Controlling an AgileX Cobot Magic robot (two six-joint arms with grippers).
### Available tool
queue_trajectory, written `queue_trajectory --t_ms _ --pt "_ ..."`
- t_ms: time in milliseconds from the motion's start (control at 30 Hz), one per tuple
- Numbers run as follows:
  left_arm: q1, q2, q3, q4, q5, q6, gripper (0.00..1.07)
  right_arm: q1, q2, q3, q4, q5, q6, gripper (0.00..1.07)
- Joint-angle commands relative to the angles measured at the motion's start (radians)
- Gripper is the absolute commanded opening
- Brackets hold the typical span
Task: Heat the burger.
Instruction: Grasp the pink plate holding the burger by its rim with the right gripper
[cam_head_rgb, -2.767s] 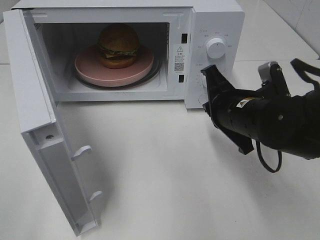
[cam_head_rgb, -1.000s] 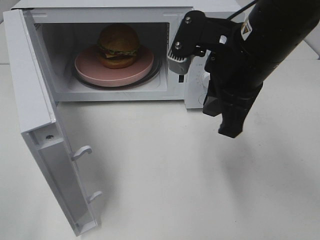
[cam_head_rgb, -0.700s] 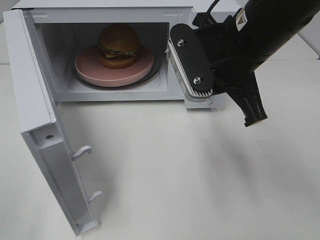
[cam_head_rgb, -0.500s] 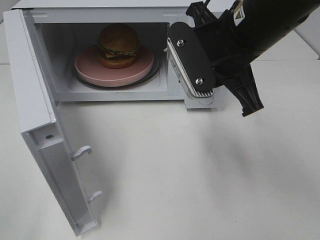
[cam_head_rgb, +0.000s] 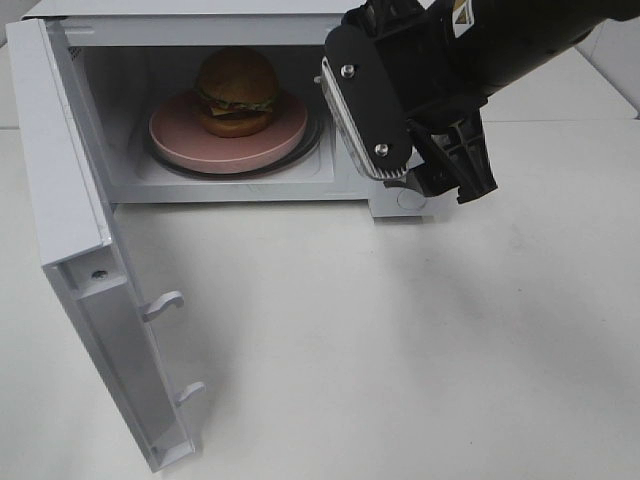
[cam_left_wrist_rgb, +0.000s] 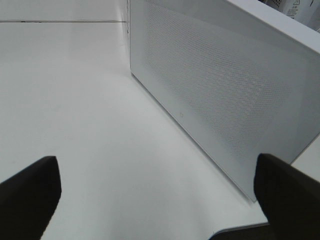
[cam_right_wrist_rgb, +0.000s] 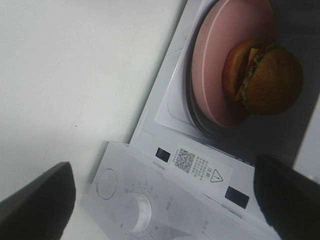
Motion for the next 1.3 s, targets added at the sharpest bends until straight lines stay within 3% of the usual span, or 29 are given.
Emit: queue_trajectory --t_ms 33,367,567,1300 --pt "0.002 -0.019 0.002 -0.005 -0.009 -0.003 0.98 -0.001 0.031 -0.004 -0.025 -0.019 0.022 0.93" --pt "0.002 -0.019 0.002 -0.005 -0.009 -0.003 0.98 0.001 0.114 -0.009 -0.028 -0.076 0.03 0.9" --pt "0.002 -0.019 0.002 -0.005 -0.009 -0.003 0.98 0.022 0.168 -0.038 -0.092 -0.086 0.106 0.9" --pt "0.002 -0.019 0.002 -0.005 -0.009 -0.003 0.98 0.046 0.408 -0.286 -0.133 -0.092 0.19 0.88"
